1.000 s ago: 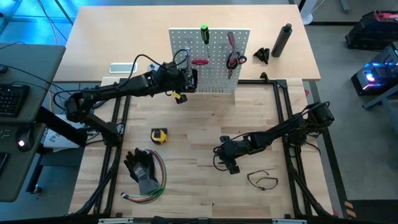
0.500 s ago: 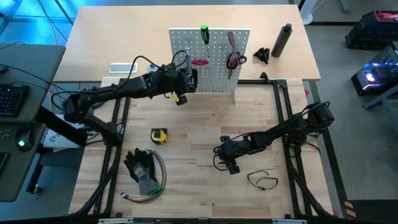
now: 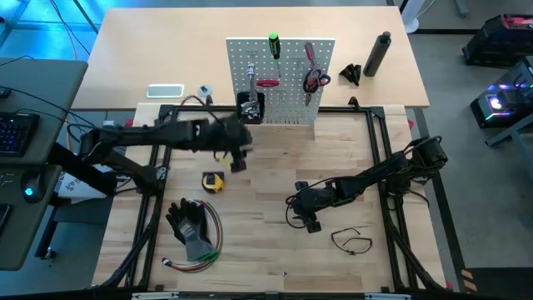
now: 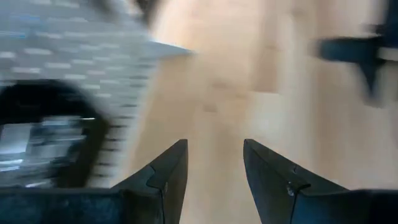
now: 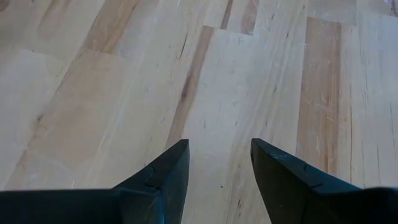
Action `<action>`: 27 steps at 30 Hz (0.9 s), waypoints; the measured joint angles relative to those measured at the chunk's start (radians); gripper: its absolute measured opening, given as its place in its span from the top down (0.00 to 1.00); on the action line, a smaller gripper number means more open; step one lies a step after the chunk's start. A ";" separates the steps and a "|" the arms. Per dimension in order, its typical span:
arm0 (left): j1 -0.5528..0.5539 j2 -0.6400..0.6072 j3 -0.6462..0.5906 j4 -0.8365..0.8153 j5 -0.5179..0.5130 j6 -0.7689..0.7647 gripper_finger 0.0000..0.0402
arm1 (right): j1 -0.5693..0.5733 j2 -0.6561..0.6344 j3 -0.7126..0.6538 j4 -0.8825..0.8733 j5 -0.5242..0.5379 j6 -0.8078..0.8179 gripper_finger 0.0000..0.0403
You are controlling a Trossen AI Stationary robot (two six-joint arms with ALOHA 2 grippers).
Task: Hang tools onto peg board
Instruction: Put the silver socket into the black bin on the white peg board
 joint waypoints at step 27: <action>-0.583 0.540 0.000 0.540 0.171 -0.197 0.63 | 0.000 0.000 0.000 -0.009 -0.012 -0.012 0.58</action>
